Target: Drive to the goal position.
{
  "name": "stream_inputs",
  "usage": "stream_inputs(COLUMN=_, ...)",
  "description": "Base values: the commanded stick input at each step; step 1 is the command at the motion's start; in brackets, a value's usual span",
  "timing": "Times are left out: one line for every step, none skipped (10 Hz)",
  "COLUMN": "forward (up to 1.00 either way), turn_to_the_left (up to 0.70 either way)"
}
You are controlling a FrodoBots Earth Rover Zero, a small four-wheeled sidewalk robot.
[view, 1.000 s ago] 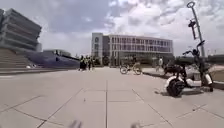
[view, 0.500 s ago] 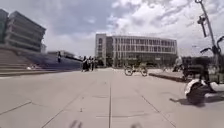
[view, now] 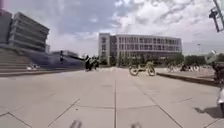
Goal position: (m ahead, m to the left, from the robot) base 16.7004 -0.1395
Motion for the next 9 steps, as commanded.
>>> stream_inputs(forward=0.99, turn_to_the_left=-0.4)
stream_inputs(forward=0.99, turn_to_the_left=-0.4)
stream_inputs(forward=0.99, turn_to_the_left=-0.4)
stream_inputs(forward=0.99, turn_to_the_left=-0.4)
stream_inputs(forward=0.99, turn_to_the_left=0.06)
stream_inputs(forward=0.99, turn_to_the_left=0.06)
stream_inputs(forward=0.99, turn_to_the_left=0.06)
stream_inputs(forward=0.99, turn_to_the_left=0.06)
stream_inputs(forward=0.99, turn_to_the_left=0.06)
